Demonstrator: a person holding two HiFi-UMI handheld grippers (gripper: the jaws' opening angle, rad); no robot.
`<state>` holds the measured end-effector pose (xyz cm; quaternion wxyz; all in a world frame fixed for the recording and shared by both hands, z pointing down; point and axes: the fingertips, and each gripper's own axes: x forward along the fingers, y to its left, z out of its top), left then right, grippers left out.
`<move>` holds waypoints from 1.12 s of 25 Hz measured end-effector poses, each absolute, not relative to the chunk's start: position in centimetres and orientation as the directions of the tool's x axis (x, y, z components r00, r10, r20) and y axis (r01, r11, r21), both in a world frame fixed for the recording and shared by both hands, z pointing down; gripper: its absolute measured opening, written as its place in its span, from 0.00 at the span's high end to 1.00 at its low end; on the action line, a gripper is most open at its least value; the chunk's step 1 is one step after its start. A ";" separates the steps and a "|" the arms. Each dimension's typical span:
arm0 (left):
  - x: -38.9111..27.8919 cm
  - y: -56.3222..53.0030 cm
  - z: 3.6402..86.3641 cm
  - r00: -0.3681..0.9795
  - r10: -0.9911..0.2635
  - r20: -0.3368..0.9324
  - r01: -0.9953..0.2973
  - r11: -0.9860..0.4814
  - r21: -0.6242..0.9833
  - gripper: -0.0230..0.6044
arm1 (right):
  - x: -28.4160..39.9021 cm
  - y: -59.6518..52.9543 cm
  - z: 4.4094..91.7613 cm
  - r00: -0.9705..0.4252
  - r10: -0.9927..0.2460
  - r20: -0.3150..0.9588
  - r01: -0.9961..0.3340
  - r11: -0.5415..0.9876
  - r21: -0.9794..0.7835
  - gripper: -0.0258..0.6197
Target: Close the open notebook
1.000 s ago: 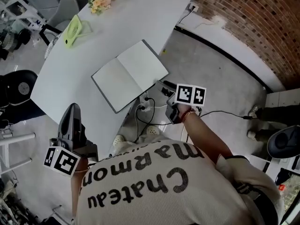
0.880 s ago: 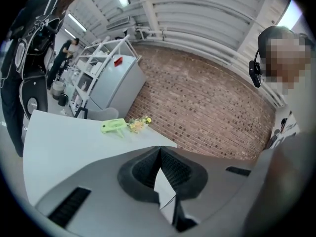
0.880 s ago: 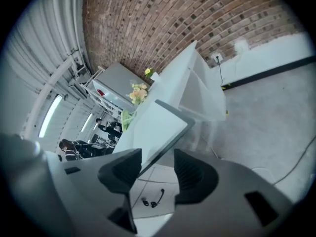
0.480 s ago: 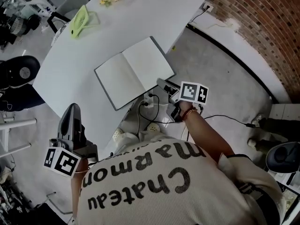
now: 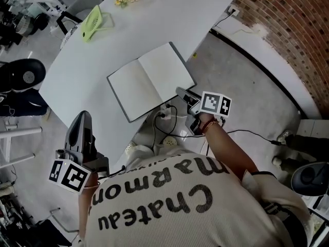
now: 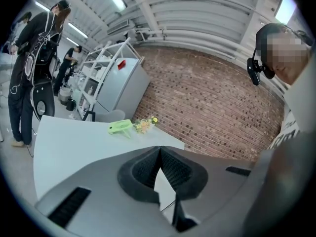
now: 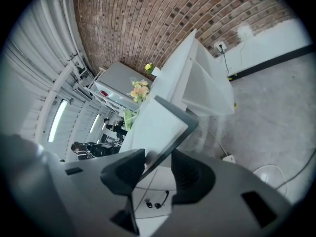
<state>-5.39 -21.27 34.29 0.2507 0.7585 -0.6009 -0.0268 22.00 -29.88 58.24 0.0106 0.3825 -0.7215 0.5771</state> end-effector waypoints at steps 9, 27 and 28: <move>-5.2 -20.8 34.8 0.273 -0.925 0.263 -0.899 -0.149 0.411 0.96 | 22.0 -29.8 58.0 -0.682 -0.551 0.481 -0.585 0.016 -0.811 0.77; -6.9 -18.3 35.0 0.241 -0.938 0.250 -0.899 -0.118 0.423 0.96 | 21.7 -29.8 55.6 -0.613 -0.569 0.548 -0.693 0.052 -0.719 0.89; -7.0 -18.2 35.0 0.238 -0.938 0.250 -0.898 -0.115 0.424 0.96 | 21.7 -29.8 55.3 -0.608 -0.570 0.552 -0.698 0.054 -0.714 0.89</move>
